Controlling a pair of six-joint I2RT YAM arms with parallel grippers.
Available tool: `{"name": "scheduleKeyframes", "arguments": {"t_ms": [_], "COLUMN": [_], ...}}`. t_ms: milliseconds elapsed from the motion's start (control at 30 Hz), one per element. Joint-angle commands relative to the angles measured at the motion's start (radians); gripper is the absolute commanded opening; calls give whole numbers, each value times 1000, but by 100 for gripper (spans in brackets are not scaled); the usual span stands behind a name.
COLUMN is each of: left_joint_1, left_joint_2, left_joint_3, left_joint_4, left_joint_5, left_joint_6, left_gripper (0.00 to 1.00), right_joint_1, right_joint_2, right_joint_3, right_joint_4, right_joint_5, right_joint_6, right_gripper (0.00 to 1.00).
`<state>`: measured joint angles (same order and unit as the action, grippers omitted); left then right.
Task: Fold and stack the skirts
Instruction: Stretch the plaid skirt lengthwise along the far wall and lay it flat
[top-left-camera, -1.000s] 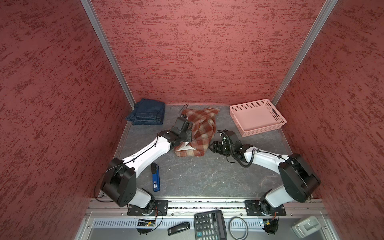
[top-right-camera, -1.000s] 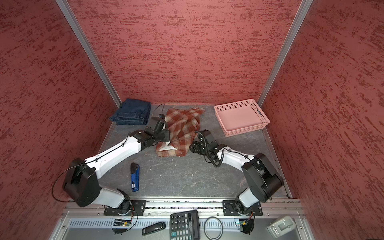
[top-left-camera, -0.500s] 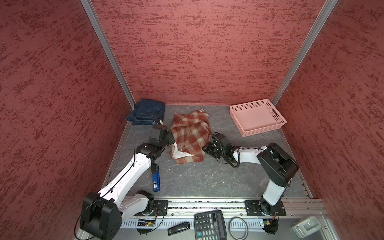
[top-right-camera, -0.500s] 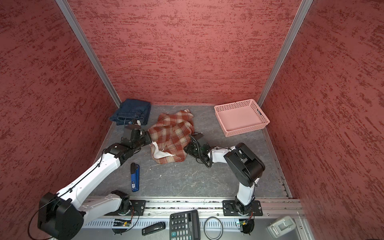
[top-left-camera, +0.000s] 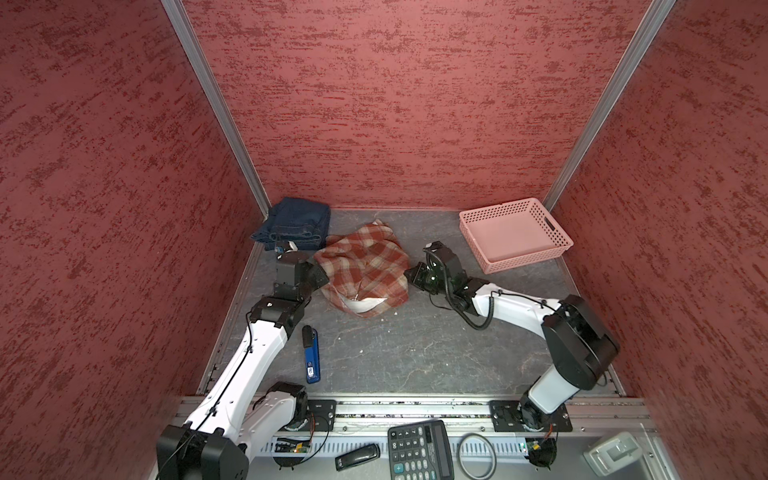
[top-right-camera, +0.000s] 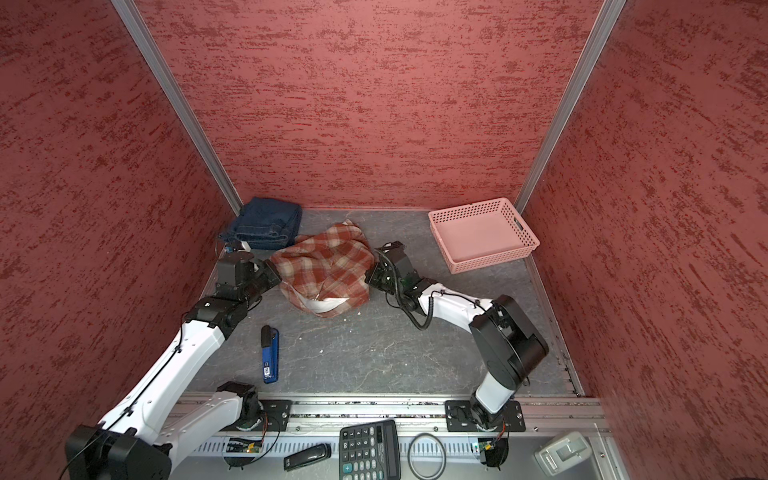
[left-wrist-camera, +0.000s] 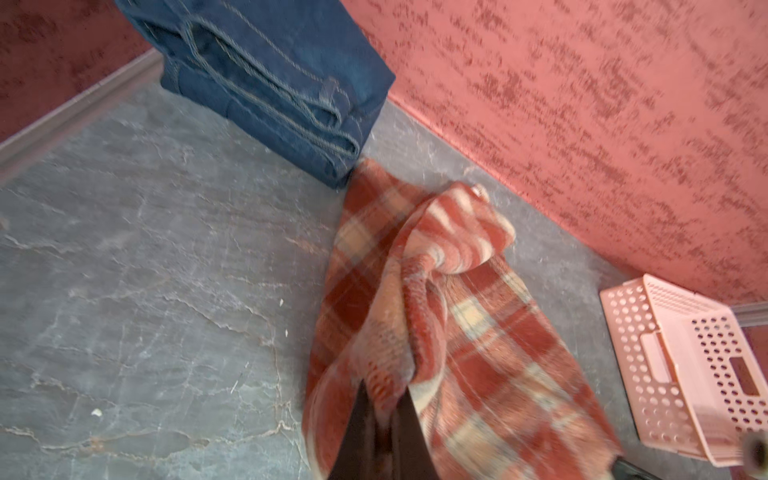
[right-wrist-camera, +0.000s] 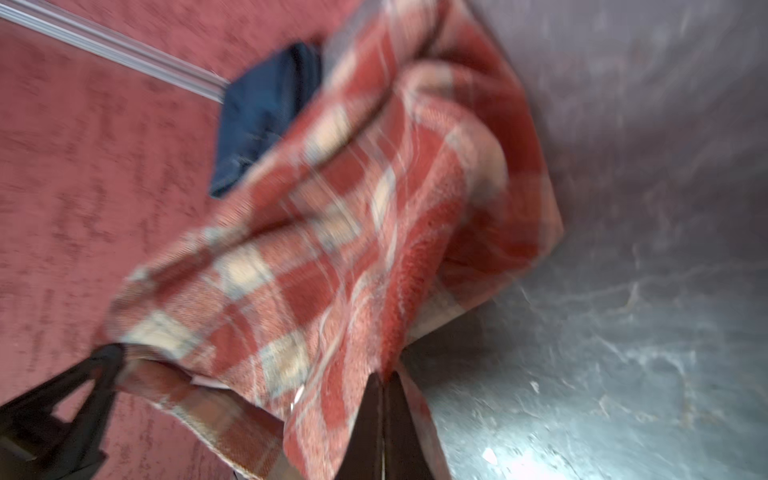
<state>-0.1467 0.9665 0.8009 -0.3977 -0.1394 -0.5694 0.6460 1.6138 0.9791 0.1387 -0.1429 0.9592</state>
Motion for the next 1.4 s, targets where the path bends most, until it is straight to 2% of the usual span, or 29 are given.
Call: {"name": "scheduleKeyframes", "arguments": {"t_ms": [0,133,300,400,533,633,733,833,900,1000,1067,1233,1267,1300,1333,1367], "left_joint_1": [41,70,79,81,88,89,82,72,71,58,42,-47,-64,-72,-73,-72], "left_joint_2": [-21,-6,95,202,397,513,562,560,524,437,361,192,166,151,144,143], "left_joint_3": [50,141,337,465,681,842,942,972,924,773,639,201,101,2,-68,-125], "left_joint_4": [13,20,38,59,64,48,49,45,66,114,136,166,170,178,183,162], "left_joint_5": [24,43,72,96,160,210,237,242,248,248,235,179,156,148,156,153], "left_joint_6": [20,38,54,63,84,85,93,109,106,96,88,19,-13,-56,-87,-119], "left_gripper": [0,0,0,0,0,0,0,0,0,0,0,0,4,17,35,53], "right_joint_1": [-30,-45,-137,-204,-320,-364,-378,-378,-377,-375,-367,-351,-349,-350,-349,-349], "right_joint_2": [-72,-182,-206,-153,9,128,212,230,205,147,86,-85,-104,-113,-112,-106], "right_joint_3": [27,123,309,467,704,891,1049,1113,1094,987,854,350,248,156,100,52], "right_joint_4": [-84,-181,-253,-293,-314,-346,-398,-438,-437,-430,-408,-319,-293,-278,-278,-286], "right_joint_5": [77,155,102,70,-29,-84,-131,-139,-137,-164,-172,-171,-179,-190,-192,-193], "right_joint_6": [-46,-126,-140,-154,-138,-155,-180,-216,-239,-252,-256,-244,-239,-237,-241,-253], "right_gripper": [0,0,0,0,0,0,0,0,0,0,0,0,3,18,35,49]}}
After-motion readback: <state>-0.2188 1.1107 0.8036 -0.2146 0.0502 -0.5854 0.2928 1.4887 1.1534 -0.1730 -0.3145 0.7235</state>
